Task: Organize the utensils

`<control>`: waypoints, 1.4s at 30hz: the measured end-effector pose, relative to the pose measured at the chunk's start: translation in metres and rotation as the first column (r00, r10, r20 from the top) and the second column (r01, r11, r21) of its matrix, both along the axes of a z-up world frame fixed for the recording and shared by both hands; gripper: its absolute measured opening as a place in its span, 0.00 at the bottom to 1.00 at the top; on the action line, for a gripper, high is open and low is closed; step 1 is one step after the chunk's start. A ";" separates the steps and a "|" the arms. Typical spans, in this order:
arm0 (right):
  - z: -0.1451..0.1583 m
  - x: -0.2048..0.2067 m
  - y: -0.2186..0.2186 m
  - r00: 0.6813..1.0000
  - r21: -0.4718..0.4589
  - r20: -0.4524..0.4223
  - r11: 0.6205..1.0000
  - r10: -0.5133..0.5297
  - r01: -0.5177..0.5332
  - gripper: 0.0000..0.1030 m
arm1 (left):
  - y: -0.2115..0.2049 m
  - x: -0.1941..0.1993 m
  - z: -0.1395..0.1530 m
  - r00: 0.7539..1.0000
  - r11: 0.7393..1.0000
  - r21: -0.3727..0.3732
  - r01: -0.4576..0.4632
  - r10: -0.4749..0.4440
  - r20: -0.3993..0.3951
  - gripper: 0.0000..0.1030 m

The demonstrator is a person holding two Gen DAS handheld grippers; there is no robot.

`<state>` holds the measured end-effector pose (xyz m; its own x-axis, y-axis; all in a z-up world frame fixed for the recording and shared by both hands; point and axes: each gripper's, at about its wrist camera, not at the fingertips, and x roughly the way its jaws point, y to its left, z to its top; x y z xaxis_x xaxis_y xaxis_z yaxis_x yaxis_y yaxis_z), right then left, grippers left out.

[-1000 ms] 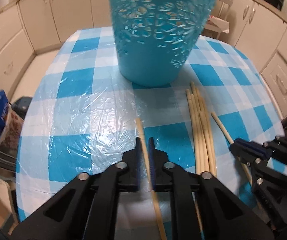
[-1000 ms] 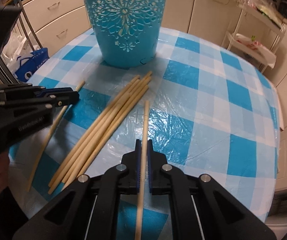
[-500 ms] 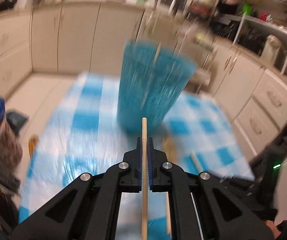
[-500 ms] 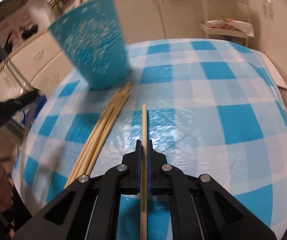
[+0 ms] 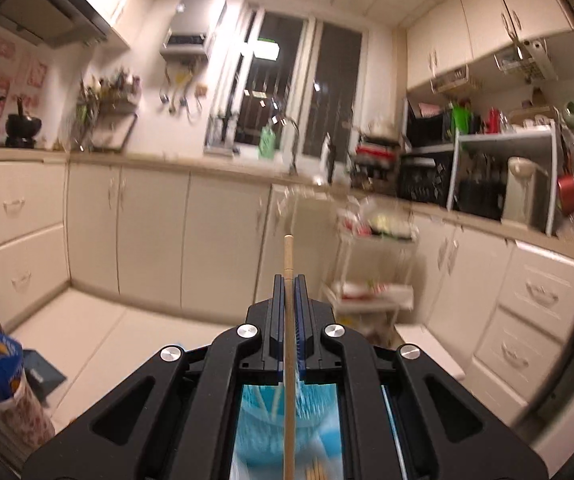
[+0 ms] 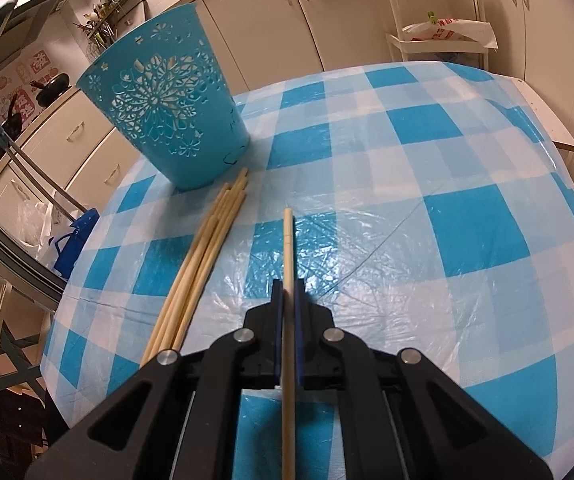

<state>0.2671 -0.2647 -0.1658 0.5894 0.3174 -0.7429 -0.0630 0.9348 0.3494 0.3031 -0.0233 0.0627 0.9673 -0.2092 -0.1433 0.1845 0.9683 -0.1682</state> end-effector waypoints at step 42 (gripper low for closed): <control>-0.002 0.002 -0.002 1.000 0.050 0.001 0.999 0.021 -0.021 0.06 | -0.021 0.082 -0.070 0.989 0.993 0.008 -0.119 0.119 -0.086 0.05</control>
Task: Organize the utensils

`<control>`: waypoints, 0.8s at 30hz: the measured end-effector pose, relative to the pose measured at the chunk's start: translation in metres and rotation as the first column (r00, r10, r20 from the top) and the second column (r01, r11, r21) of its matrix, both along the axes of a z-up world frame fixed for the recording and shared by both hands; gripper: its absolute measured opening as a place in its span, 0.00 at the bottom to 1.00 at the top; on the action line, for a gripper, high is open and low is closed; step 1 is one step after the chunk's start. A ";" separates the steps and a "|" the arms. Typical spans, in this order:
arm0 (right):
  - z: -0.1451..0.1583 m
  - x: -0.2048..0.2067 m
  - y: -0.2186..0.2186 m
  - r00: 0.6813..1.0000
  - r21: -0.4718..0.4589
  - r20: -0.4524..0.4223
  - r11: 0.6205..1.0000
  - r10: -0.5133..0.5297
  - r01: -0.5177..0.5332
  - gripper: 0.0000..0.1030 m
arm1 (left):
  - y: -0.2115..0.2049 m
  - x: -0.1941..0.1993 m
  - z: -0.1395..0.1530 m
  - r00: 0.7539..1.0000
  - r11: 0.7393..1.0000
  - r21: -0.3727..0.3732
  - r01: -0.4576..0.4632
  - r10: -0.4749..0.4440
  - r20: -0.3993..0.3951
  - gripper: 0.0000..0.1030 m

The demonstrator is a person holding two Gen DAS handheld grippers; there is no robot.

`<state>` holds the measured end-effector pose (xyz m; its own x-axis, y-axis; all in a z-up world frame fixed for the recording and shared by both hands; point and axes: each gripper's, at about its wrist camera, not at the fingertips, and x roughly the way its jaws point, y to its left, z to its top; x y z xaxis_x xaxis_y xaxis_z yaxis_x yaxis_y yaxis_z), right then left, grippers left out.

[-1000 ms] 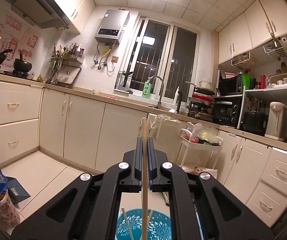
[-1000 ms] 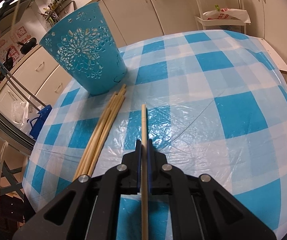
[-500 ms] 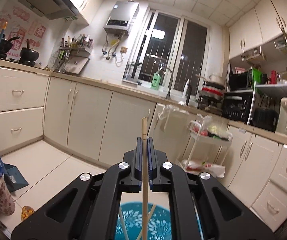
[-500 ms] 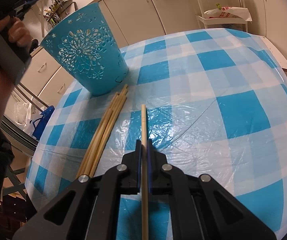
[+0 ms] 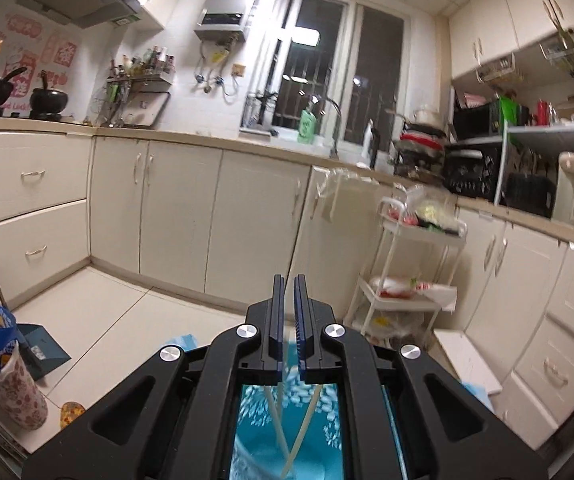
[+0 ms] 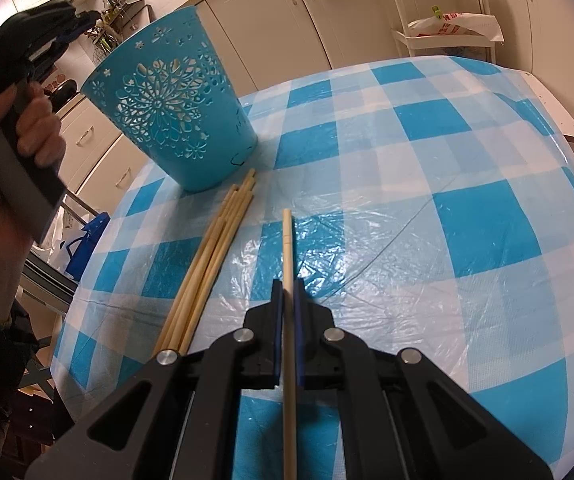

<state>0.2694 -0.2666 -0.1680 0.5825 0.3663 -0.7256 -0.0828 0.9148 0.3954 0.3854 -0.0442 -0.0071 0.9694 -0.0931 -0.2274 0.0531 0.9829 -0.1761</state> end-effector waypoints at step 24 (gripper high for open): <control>0.010 -0.010 0.001 0.996 0.018 0.082 1.000 0.018 -0.019 0.06 | 0.080 -0.109 -0.096 0.956 0.987 -0.103 -0.127 0.094 -0.277 0.63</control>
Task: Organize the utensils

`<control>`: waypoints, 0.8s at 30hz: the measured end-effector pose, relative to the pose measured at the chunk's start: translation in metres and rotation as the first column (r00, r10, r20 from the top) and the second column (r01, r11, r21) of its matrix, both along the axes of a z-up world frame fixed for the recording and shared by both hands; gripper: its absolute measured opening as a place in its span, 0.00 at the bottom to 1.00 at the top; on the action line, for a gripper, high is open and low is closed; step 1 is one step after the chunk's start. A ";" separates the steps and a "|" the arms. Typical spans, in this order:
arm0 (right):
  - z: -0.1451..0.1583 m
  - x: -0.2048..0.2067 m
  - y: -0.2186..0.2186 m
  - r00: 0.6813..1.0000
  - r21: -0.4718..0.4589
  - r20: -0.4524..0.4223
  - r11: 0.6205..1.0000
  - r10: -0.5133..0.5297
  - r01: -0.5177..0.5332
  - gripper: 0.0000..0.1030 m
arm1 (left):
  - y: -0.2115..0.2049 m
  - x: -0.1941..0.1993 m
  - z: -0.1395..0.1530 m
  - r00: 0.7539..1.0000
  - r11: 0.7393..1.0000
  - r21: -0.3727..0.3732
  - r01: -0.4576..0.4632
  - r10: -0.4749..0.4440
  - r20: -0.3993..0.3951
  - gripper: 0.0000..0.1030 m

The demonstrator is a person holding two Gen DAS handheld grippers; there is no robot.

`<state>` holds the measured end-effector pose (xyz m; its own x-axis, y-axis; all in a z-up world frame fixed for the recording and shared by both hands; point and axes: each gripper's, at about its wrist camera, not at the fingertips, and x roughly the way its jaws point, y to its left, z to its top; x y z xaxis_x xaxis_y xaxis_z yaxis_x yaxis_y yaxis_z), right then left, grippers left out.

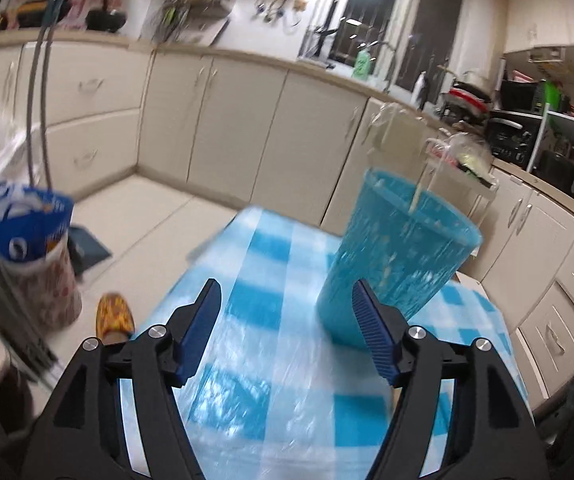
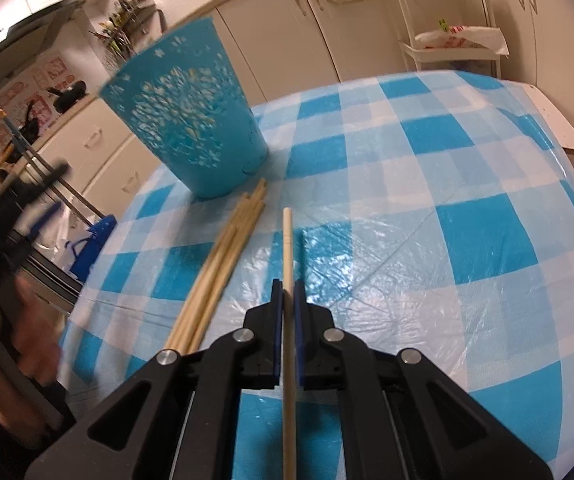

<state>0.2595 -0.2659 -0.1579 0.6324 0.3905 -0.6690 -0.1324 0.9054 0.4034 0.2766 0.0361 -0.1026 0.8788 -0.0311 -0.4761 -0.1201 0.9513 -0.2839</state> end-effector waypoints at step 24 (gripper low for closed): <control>0.174 0.056 0.037 0.890 0.204 0.451 0.979 -0.068 -0.028 0.06 | 0.024 -0.006 -0.033 0.992 0.988 -0.093 -0.122 0.119 -0.042 0.82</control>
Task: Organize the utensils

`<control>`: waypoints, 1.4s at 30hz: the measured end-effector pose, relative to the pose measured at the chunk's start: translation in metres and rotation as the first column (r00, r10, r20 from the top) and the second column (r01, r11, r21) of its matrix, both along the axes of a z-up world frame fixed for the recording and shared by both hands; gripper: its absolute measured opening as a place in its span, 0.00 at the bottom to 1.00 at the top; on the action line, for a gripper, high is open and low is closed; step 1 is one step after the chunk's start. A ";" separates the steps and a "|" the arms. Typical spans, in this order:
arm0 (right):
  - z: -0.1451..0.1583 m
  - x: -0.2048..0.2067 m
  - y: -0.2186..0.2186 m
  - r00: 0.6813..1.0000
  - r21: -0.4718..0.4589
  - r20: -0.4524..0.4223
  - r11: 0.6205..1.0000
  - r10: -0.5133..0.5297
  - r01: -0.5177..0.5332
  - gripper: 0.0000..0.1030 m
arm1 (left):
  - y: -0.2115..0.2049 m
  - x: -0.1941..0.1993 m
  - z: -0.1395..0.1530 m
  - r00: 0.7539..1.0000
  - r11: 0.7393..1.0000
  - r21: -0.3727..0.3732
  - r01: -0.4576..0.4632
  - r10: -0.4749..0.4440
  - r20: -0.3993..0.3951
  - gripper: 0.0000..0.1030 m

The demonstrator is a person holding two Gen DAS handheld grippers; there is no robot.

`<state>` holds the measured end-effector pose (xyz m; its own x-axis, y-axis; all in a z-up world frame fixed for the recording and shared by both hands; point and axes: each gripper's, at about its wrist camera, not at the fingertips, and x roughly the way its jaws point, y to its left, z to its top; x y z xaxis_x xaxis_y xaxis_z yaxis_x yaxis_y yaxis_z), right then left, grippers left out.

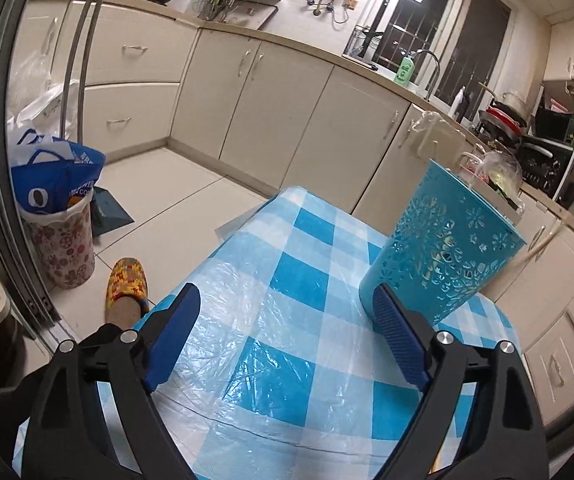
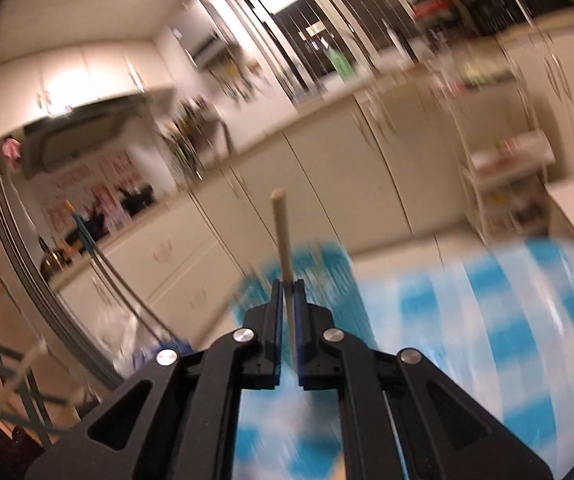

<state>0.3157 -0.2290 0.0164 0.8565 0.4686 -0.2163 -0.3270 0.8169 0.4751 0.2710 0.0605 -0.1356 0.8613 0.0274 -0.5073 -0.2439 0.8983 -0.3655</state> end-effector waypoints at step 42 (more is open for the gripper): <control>-0.162 -0.017 0.122 0.750 -0.455 -0.617 0.669 0.240 -0.588 0.12 | 0.011 -0.002 -0.008 1.000 0.997 -0.075 -0.022 0.023 0.005 0.82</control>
